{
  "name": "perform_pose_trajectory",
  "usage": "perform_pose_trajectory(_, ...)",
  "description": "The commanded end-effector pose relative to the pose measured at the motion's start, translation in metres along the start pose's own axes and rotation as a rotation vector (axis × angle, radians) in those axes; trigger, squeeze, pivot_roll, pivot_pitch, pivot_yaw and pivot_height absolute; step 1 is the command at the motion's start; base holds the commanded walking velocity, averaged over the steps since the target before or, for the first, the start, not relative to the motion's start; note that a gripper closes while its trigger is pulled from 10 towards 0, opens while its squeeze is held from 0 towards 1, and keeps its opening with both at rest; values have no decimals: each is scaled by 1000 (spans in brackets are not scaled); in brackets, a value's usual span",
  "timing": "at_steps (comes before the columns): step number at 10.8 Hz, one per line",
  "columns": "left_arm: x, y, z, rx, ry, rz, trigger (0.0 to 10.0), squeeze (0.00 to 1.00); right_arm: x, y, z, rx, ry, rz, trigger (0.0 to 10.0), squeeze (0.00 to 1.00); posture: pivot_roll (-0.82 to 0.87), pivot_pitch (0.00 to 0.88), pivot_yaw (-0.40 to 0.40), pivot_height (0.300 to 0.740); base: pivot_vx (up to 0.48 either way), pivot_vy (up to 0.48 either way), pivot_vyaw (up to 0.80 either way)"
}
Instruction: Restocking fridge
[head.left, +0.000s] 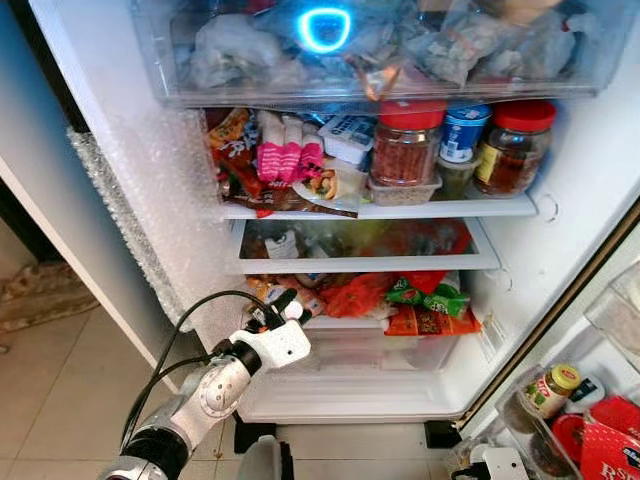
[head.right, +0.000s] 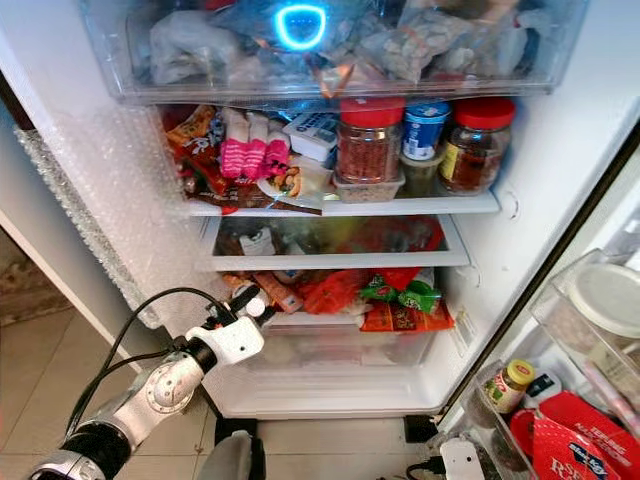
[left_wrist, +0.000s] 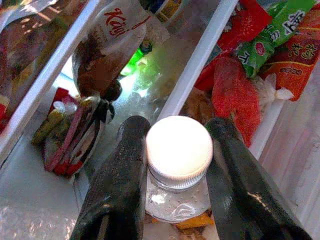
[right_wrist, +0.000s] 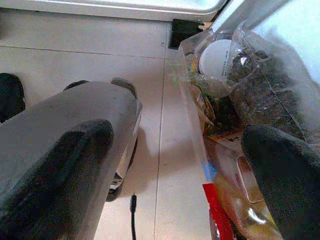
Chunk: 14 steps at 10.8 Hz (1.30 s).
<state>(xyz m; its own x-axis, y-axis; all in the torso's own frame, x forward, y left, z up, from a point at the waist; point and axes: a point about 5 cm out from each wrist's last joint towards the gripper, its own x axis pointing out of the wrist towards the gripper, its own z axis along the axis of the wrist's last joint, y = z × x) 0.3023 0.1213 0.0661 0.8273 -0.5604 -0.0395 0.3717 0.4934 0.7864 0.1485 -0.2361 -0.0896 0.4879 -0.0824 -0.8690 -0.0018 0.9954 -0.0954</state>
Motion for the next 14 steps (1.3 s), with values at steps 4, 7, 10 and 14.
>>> perform_pose_trajectory(4,4,5,4,53,-35,0,10000,0,0,0,0,7,6,-5,10000,0,44,11,29,639,201,0,0)
perform_pose_trajectory(7,8,9,5,63,-35,13,10000,0,0,1,0,8,5,-6,10000,0,42,10,32,639,309,0,0)
perform_pose_trajectory(10,10,8,7,63,-46,8,10000,0,1,2,0,2,7,-3,10000,0,36,0,40,639,317,0,0)
perform_pose_trajectory(14,5,-1,2,61,-31,-62,10000,0,1,4,1,-4,7,4,10000,0,37,5,43,639,227,0,0)
